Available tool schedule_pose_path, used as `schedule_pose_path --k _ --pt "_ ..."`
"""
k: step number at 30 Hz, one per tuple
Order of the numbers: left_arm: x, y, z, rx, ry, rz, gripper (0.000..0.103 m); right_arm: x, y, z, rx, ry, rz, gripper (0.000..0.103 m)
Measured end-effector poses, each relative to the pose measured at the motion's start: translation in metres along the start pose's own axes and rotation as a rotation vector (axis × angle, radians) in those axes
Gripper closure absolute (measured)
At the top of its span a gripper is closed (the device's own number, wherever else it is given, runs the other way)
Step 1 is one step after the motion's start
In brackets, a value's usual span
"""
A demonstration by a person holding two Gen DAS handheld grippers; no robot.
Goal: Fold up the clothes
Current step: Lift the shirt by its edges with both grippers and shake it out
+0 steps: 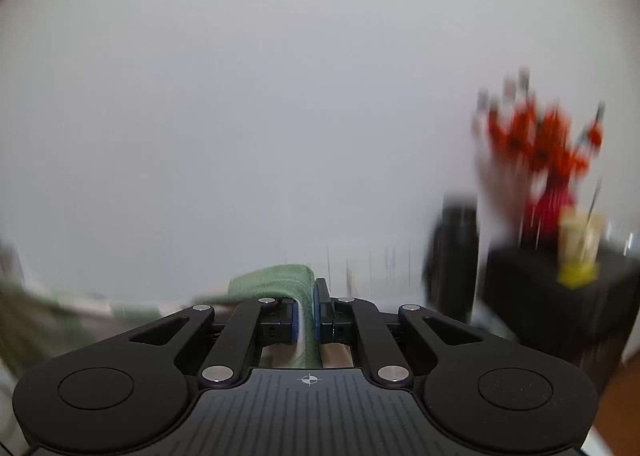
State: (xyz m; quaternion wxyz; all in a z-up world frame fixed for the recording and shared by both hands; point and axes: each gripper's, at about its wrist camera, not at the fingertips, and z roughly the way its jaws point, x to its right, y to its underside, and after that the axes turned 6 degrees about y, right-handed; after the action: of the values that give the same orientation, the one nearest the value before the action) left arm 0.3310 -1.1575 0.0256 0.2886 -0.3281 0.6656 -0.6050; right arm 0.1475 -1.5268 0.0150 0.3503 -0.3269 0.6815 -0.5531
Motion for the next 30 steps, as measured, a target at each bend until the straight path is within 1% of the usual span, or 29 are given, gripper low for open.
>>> schedule_pose_path --k 1,4,5,7,9,10,13,16,18,20,21,22,24,26,28,29,30 --pt "-0.001 -0.007 -0.006 0.023 0.006 -0.006 0.099 -0.002 -0.015 -0.012 0.054 -0.005 0.003 0.097" --pt "-0.004 -0.025 -0.016 0.071 0.014 0.001 0.099 -0.01 -0.045 -0.042 0.164 -0.023 -0.053 0.097" --pt "-0.006 -0.028 -0.016 0.071 0.019 -0.003 0.099 -0.012 -0.052 -0.048 0.183 -0.034 -0.076 0.097" --pt "-0.011 -0.027 -0.01 0.048 0.035 -0.029 0.099 -0.014 -0.059 -0.049 0.174 -0.039 -0.116 0.097" --pt "-0.016 -0.018 0.003 0.005 0.045 -0.061 0.099 -0.015 -0.057 -0.037 0.119 -0.044 -0.136 0.097" --pt "-0.019 -0.012 0.011 -0.017 0.054 -0.082 0.099 -0.014 -0.051 -0.027 0.083 -0.04 -0.147 0.097" --pt "-0.03 0.005 0.047 -0.078 0.076 -0.134 0.099 -0.012 -0.031 0.017 -0.029 -0.038 -0.132 0.097" --pt "-0.039 0.007 0.097 -0.111 0.085 -0.133 0.099 -0.013 -0.018 0.067 -0.109 -0.034 -0.107 0.098" --pt "-0.042 -0.004 0.13 -0.097 0.081 -0.092 0.1 -0.014 -0.026 0.105 -0.132 -0.026 -0.088 0.098" --pt "-0.045 -0.033 0.159 -0.049 0.078 -0.069 0.1 -0.017 -0.047 0.141 -0.111 -0.015 -0.076 0.098" --pt "-0.045 -0.056 0.169 -0.008 0.073 -0.047 0.1 -0.018 -0.066 0.157 -0.08 -0.007 -0.076 0.098" --pt "-0.045 -0.083 0.177 0.041 0.067 -0.018 0.1 -0.02 -0.085 0.172 -0.047 0.0 -0.076 0.098" --pt "-0.045 -0.137 0.185 0.145 0.051 0.042 0.1 -0.025 -0.133 0.185 0.059 0.006 -0.079 0.098" --pt "-0.043 -0.188 0.176 0.26 0.031 0.096 0.1 -0.033 -0.181 0.182 0.186 0.001 -0.09 0.098" --pt "-0.04 -0.226 0.155 0.361 0.028 0.121 0.1 -0.039 -0.222 0.17 0.314 0.002 -0.101 0.098" --pt "-0.036 -0.238 0.142 0.398 0.032 0.139 0.1 -0.04 -0.236 0.164 0.354 -0.004 -0.1 0.098" --pt "-0.032 -0.241 0.131 0.415 0.034 0.164 0.1 -0.04 -0.245 0.158 0.375 -0.008 -0.1 0.098"
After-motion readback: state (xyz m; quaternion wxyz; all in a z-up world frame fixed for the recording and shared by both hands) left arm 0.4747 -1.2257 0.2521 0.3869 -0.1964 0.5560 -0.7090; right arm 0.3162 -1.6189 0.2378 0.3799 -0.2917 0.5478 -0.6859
